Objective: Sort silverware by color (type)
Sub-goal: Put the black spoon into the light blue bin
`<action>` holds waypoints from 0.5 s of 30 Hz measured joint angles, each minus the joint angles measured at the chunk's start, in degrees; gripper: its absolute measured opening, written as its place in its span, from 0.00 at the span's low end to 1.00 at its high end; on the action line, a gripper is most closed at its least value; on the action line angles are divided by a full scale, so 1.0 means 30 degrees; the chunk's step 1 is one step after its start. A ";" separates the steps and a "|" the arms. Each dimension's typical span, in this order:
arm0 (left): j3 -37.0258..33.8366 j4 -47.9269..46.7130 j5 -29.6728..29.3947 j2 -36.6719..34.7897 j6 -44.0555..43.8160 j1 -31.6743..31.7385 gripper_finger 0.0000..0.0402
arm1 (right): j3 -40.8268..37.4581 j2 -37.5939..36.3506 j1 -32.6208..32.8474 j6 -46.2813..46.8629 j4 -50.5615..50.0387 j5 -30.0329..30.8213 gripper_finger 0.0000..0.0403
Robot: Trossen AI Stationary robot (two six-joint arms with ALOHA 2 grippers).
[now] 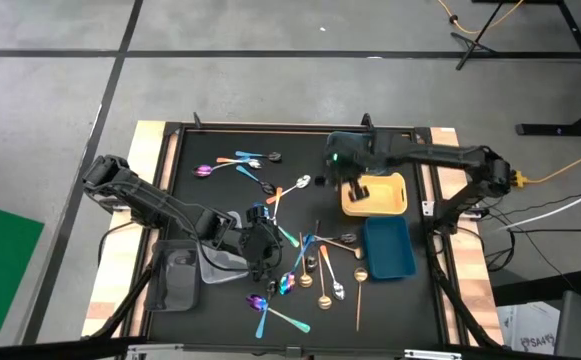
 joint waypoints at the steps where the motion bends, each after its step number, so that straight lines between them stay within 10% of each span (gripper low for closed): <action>1: 0.0000 0.0000 0.0003 0.0000 0.0000 0.0003 0.19 | 0.0000 0.0000 -0.0718 -0.0037 -0.0008 -0.0218 0.00; 15: 0.0000 0.0007 0.0006 0.0000 -0.0019 0.0001 0.19 | -0.3300 -0.0022 -0.7649 -0.2126 0.2539 -0.2516 0.00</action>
